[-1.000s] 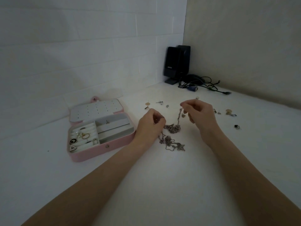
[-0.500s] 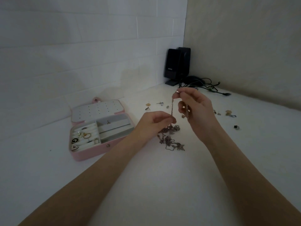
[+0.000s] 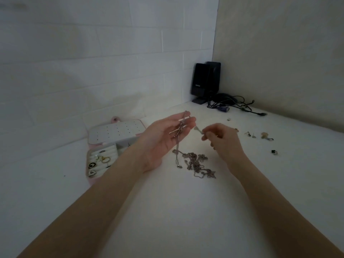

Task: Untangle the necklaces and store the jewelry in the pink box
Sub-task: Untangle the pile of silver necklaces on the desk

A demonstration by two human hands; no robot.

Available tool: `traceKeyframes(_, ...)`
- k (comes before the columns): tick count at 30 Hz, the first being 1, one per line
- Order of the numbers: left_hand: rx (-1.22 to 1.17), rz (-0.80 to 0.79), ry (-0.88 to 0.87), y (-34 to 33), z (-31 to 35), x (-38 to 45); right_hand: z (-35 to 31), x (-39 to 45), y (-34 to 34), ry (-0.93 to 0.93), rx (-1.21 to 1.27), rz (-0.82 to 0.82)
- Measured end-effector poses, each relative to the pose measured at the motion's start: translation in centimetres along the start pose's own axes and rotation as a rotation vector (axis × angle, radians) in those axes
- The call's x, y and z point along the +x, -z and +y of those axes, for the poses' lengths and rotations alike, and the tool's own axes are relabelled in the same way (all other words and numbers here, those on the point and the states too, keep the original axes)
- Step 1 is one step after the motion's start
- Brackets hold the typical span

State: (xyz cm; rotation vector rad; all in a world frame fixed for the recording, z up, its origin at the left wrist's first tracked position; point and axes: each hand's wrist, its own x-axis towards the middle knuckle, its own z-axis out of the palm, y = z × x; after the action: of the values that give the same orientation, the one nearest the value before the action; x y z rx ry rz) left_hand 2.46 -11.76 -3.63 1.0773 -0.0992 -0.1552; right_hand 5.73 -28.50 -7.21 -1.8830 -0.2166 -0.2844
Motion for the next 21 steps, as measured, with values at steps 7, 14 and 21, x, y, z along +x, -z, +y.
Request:
traceKeyframes(7,0.174,0.173,0.062,0.6,-0.4,0.4,1.5,-0.6,-1.3,0.115,-0.531,-0.076)
traceKeyframes(14,0.290,0.186,0.034,0.5,-1.2,0.4,1.6,-0.3,-1.4,0.131,-0.638,-0.060)
traceKeyframes(21,0.431,0.127,-0.005,0.1,-1.6,0.5,-0.8,-1.1,-2.1,0.463,-0.236,0.027)
